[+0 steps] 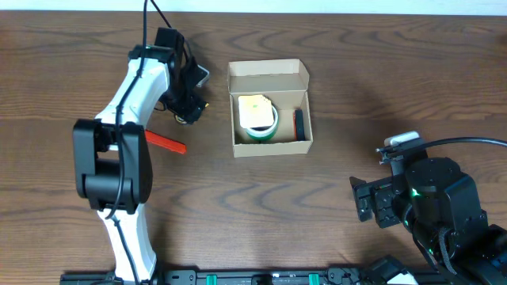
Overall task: Pack container
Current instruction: 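Grasp the yellow-black correction tape with the left gripper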
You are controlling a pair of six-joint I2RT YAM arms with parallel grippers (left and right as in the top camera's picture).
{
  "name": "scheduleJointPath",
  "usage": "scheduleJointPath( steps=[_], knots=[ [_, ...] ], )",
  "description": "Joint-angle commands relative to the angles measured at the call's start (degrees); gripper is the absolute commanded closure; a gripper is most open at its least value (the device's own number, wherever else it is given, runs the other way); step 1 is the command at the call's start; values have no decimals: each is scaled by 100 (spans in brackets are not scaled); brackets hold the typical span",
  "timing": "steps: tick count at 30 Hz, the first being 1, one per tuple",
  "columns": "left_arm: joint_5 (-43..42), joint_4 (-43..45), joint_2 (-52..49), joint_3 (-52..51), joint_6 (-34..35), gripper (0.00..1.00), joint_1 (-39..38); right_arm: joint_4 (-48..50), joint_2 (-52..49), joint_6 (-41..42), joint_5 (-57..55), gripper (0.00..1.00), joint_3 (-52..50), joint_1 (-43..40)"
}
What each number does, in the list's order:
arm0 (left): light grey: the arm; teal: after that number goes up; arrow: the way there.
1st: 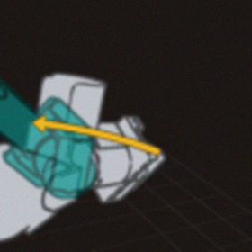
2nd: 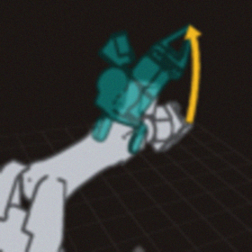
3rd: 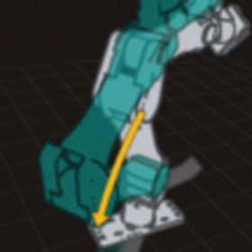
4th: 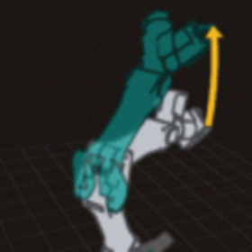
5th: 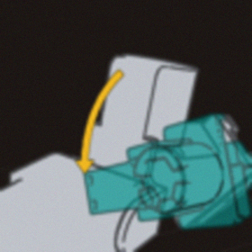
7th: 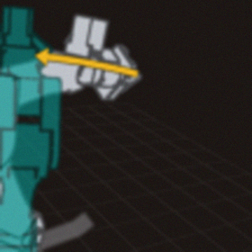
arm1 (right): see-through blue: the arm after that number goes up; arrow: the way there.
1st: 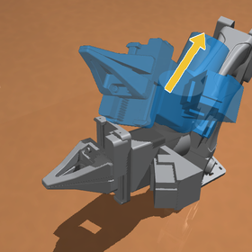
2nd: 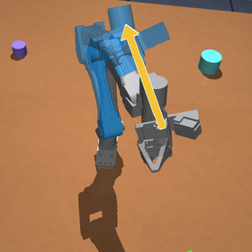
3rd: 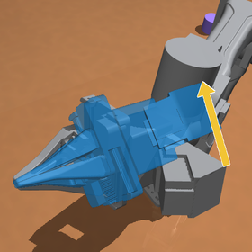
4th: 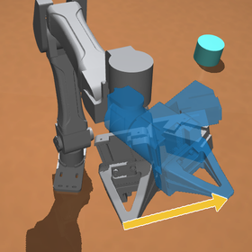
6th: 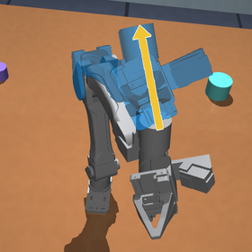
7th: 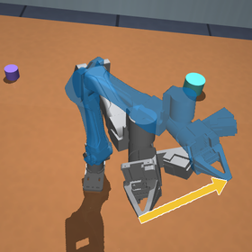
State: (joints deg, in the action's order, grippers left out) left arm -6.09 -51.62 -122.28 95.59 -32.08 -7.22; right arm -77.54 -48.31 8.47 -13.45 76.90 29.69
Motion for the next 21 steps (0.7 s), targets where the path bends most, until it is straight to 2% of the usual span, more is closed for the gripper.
scheduleJointPath(
  steps=[1, 6, 12, 18, 21],
  knots=[
    [-83, 151, -216, 13, -120, 8, 42, -7, 0, -83, -2, 1, -9, -42],
    [-83, 481, -413, 13, -125, 7, 39, -7, 0, -83, -2, 1, -9, -42],
    [-76, 535, -667, 13, -225, 12, 39, -4, 0, -83, -2, 1, -9, -42],
    [-55, 516, -774, 13, -223, 25, 33, -7, -2, -83, -2, 1, -9, -42],
    [39, 511, -772, 13, -184, 37, 33, -4, 0, -83, -2, 1, -9, -42]
  ],
)
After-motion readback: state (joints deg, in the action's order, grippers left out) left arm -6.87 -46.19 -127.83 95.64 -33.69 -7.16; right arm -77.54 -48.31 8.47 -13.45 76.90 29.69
